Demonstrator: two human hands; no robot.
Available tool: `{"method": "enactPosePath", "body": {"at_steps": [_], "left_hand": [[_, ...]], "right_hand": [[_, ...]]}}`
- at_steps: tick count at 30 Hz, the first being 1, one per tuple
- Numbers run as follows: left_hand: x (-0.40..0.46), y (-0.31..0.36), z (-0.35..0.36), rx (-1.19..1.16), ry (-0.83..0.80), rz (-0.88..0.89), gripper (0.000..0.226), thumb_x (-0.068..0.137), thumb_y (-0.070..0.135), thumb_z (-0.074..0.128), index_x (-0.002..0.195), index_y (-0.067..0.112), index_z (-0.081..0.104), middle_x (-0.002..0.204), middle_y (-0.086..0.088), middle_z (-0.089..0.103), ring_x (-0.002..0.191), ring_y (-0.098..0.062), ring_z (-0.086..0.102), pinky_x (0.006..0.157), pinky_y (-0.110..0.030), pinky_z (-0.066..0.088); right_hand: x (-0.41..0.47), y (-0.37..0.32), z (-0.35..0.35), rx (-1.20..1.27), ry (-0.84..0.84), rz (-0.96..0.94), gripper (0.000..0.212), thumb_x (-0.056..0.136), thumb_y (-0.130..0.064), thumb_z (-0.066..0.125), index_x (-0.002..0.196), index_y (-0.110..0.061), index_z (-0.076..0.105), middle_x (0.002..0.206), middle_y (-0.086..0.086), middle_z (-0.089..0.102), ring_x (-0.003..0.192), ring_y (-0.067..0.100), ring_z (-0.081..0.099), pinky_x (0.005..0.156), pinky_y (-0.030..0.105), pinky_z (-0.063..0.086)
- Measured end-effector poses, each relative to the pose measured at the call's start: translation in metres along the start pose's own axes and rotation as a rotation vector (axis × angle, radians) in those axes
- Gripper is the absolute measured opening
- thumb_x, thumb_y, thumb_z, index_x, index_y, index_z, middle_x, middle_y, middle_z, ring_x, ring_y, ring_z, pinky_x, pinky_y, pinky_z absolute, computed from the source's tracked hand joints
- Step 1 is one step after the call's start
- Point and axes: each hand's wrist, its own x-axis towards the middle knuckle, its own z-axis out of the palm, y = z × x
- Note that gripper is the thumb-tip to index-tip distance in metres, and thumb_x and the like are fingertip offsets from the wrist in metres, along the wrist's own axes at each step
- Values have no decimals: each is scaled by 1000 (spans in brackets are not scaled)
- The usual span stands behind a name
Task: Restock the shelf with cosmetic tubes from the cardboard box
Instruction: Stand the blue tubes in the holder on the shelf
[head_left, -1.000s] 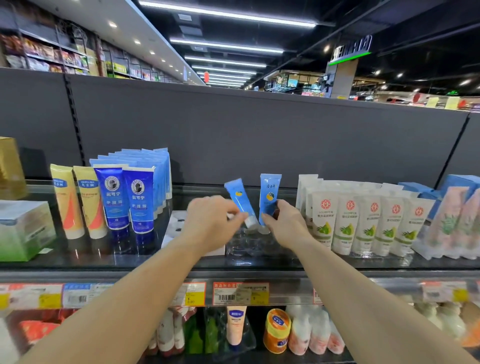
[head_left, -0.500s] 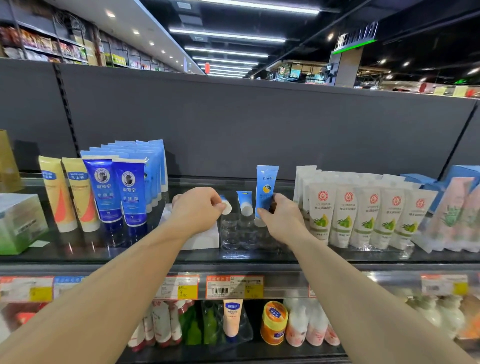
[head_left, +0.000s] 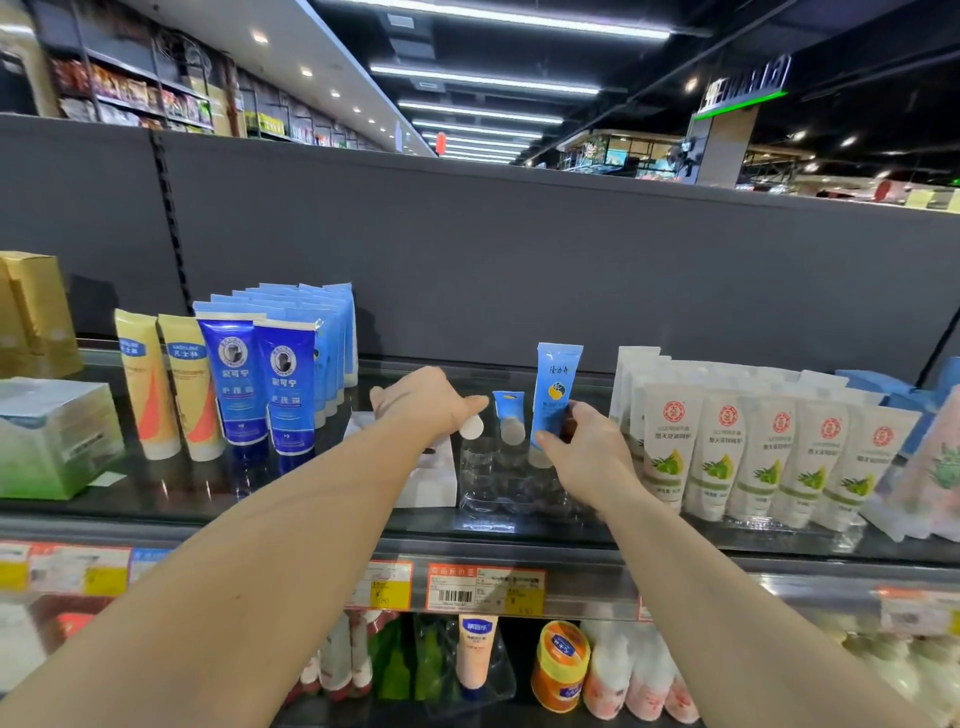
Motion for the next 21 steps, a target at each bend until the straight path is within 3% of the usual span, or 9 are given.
{"method": "enactPosePath", "body": {"at_steps": [2, 5, 8, 10, 14, 18, 21], "left_hand": [[-1, 5, -1, 6, -30, -3, 41, 81, 60, 57, 74, 20, 55, 69, 3, 60, 62, -15, 49, 76, -35, 35], [-3, 12, -4, 0, -90, 51, 39, 78, 52, 63, 65, 18, 51, 64, 2, 54, 62, -18, 50, 71, -29, 39], [-5, 15, -2, -51, -113, 87, 34, 75, 34, 70, 58, 15, 47, 56, 1, 46, 54, -20, 45, 55, -24, 36], [-4, 14, 1, -89, -99, 68, 23, 73, 23, 67, 59, 14, 51, 53, 0, 51, 50, -21, 46, 55, -24, 41], [0, 10, 0, -385, -149, -5, 15, 84, 17, 60, 84, 2, 64, 61, -11, 67, 52, -21, 62, 60, -27, 48], [-7, 4, -14, -733, -282, -66, 18, 98, 17, 49, 109, 3, 51, 88, -15, 65, 69, -21, 68, 69, -30, 55], [-9, -6, -24, -953, -394, -88, 18, 100, 17, 48, 115, 8, 47, 105, -14, 63, 88, -26, 70, 82, -41, 58]], "right_hand": [[-1, 0, 0, -12, 2, -2, 42, 95, -21, 59, 135, -17, 46, 133, -1, 56, 112, 16, 56, 92, 30, 46], [1, 1, 1, -47, 10, -16, 38, 95, -22, 59, 130, -17, 49, 130, 0, 58, 100, 11, 52, 86, 26, 44], [2, 2, 1, -60, 19, -19, 35, 95, -22, 59, 128, -16, 50, 127, 0, 59, 95, 10, 49, 82, 25, 42], [2, 2, 1, -66, 22, -18, 35, 95, -22, 59, 128, -16, 51, 126, 0, 59, 95, 11, 50, 81, 23, 40], [2, 3, 1, -60, 6, -18, 38, 95, -22, 59, 131, -17, 49, 130, 0, 58, 103, 12, 54, 83, 24, 42], [2, 2, 2, -82, -2, -2, 42, 95, -23, 58, 134, -19, 46, 135, 0, 55, 118, 19, 55, 93, 31, 47], [3, 1, 2, -80, 1, -1, 40, 95, -23, 58, 133, -18, 47, 133, 0, 56, 114, 18, 55, 90, 29, 46]]}}
